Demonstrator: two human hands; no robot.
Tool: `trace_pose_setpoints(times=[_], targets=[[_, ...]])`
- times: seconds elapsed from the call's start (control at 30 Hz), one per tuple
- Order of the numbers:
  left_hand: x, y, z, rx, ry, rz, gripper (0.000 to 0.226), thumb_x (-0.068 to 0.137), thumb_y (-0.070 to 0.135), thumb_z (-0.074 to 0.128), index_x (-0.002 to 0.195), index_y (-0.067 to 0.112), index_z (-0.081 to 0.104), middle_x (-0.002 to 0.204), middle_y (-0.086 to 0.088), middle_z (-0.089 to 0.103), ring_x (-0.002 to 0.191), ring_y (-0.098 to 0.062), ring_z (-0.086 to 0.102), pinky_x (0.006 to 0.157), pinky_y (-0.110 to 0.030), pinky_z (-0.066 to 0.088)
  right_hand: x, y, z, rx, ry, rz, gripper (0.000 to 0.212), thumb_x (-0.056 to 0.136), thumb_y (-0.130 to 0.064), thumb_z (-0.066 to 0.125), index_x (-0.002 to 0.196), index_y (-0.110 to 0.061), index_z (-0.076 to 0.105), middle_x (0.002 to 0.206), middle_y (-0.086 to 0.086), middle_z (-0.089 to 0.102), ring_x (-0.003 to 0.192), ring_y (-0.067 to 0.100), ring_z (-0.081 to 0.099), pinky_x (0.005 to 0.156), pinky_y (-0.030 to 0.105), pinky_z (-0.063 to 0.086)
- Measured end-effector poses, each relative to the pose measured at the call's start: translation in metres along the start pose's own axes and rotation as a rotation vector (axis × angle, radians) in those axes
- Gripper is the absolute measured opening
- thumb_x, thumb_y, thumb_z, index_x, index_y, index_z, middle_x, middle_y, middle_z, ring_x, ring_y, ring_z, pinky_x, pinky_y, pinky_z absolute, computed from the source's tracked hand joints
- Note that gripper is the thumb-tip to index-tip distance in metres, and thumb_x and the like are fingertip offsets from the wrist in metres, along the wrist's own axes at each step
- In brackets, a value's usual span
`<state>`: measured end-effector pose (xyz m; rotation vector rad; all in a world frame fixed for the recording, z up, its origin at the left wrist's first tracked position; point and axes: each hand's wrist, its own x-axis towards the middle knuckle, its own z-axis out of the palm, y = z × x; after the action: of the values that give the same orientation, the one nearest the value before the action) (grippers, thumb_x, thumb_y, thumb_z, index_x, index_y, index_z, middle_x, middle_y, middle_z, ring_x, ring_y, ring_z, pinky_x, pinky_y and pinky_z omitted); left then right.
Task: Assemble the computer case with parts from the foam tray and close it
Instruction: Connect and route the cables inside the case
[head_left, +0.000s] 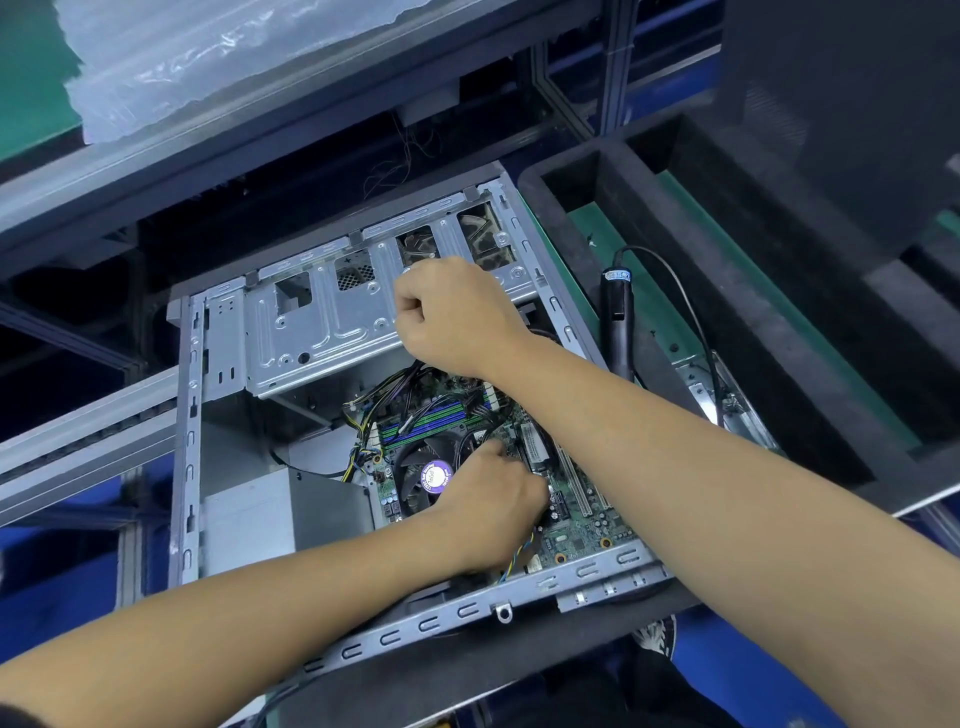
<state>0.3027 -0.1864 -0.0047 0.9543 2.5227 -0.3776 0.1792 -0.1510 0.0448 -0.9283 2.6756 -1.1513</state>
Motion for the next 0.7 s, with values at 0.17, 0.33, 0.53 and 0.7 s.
trace_pose_setpoints(times=[0.17,0.33,0.53,0.7], targets=[[-0.002,-0.0004,0.0012,0.024,-0.008,0.0,0.008,0.081,0.016,0.055,0.073,0.019,0.055,0.074,-0.008,0.063,0.066,-0.023,0.051,0.071,-0.032,0.017,0.0002,-0.0003,-0.0001,0.005,0.001,-0.004,0.031,0.079,-0.005,0.05,0.057,-0.022,0.036,0.071,0.004,0.058,0.066,0.021,0.05,0.051,0.025,0.033],[-0.0017,0.0007,0.0019,0.043,-0.015,0.015,0.009,0.082,0.017,0.055,0.077,0.018,0.062,0.073,-0.006,0.062,0.072,-0.023,0.055,0.072,-0.033,0.019,-0.0004,-0.0003,-0.0002,0.006,-0.002,-0.004,0.031,0.08,-0.005,0.051,0.057,-0.021,0.037,0.07,0.002,0.055,0.065,0.021,0.049,0.052,0.026,0.033],[-0.0022,-0.0002,0.0014,0.039,-0.017,0.018,0.009,0.082,0.014,0.055,0.077,0.018,0.061,0.073,-0.005,0.061,0.073,-0.023,0.054,0.073,-0.034,0.02,-0.0004,-0.0006,-0.0006,0.013,-0.003,0.0,0.032,0.08,-0.005,0.051,0.057,-0.022,0.036,0.069,0.001,0.054,0.065,0.02,0.049,0.052,0.025,0.031],[-0.002,-0.0006,0.0006,0.032,-0.023,0.008,0.007,0.083,0.022,0.058,0.077,0.018,0.061,0.074,-0.004,0.061,0.073,-0.023,0.053,0.071,-0.033,0.017,-0.0003,-0.0005,0.0001,0.019,-0.002,0.008,0.031,0.08,-0.006,0.051,0.057,-0.021,0.037,0.068,0.001,0.052,0.064,0.02,0.048,0.051,0.025,0.032]])
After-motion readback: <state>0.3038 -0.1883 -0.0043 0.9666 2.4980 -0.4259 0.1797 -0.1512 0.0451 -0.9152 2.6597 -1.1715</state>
